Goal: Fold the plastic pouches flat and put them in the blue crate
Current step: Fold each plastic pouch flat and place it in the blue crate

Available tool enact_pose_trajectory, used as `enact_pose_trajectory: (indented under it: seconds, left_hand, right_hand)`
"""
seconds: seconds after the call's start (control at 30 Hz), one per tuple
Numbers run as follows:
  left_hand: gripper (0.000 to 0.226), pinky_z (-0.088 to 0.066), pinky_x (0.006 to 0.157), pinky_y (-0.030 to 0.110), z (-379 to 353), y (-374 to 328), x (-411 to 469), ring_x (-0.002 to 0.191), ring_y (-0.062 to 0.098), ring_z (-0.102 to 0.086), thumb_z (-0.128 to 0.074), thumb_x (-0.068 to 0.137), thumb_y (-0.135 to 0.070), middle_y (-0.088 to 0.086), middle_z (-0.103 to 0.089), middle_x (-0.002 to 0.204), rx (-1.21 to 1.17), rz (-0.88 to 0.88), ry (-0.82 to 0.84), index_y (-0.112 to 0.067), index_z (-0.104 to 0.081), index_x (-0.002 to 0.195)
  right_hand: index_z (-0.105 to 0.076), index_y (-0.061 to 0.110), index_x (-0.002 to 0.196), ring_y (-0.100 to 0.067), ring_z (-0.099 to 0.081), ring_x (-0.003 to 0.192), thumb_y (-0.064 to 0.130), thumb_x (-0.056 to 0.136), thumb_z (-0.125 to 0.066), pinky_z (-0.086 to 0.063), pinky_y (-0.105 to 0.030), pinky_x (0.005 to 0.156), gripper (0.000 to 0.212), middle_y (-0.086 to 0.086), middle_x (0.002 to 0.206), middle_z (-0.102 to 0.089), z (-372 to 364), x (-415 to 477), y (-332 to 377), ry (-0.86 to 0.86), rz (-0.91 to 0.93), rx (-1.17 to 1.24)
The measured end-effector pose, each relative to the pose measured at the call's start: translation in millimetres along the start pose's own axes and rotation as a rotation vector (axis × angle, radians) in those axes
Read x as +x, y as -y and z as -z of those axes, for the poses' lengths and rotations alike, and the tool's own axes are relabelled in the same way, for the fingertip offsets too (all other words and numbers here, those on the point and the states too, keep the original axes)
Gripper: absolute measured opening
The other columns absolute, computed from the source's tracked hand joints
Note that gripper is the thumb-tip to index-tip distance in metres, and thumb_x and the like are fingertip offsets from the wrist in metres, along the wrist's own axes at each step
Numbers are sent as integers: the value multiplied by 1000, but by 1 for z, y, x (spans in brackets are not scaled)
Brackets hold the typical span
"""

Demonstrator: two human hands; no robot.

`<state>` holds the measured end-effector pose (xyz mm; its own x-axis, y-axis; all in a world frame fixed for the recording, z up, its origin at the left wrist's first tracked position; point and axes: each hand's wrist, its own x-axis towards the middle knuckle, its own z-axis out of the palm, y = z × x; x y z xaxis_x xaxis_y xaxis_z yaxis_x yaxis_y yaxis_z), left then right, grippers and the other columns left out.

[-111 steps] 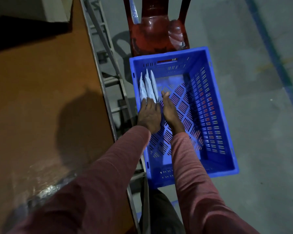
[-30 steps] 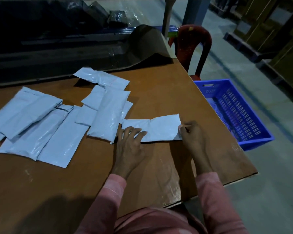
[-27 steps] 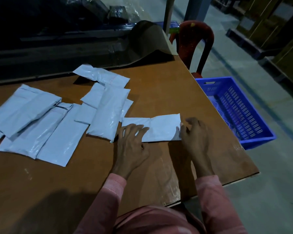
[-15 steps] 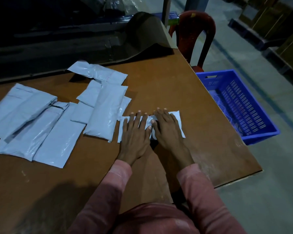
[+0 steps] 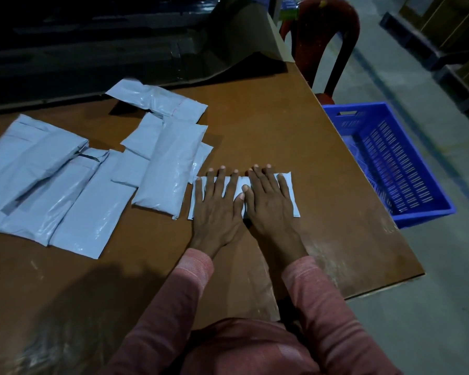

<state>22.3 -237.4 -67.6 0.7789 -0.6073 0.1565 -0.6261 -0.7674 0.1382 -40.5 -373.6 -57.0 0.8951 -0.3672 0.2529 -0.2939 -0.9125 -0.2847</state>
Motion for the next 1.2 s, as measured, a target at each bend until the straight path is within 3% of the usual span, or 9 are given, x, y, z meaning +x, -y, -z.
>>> enact_pose_trajectory:
  seconds: [0.17, 0.37, 0.67, 1.2]
  left_hand:
    - [62, -7, 125, 58, 0, -2, 0, 159, 31, -1, -13, 109, -51, 8, -6, 173, 16, 19, 1, -24, -12, 165]
    - [68, -9, 125, 58, 3, -3, 1, 159, 31, -3, 2, 107, -53, 8, -9, 172, -4, 17, 11, -23, -15, 165]
    - [72, -8, 125, 59, 9, -7, -1, 159, 34, -3, 5, 105, -55, 10, -7, 172, -2, 54, 46, -20, -14, 165]
    - [70, -6, 125, 58, 0, -7, 0, 159, 35, -3, -9, 106, -59, 12, -7, 172, 35, 87, 63, -20, -13, 165]
  right_hand:
    - [-42, 11, 152, -20, -17, 155, 37, 109, -25, -14, -46, 125, 53, -4, 161, -38, 0, 1, 1, -14, 10, -33]
    - [-41, 12, 153, -19, -15, 156, 35, 109, -25, -13, -45, 126, 53, -2, 162, -36, -4, 2, 1, -8, -7, -46]
    - [-35, 14, 156, -20, -9, 156, 35, 107, -21, -8, -46, 126, 55, -1, 165, -28, -4, 0, 3, 49, -55, -93]
    - [-26, 13, 159, -22, -5, 157, 36, 107, -23, -9, -47, 126, 57, -2, 168, -19, -4, 1, 2, 93, -84, -92]
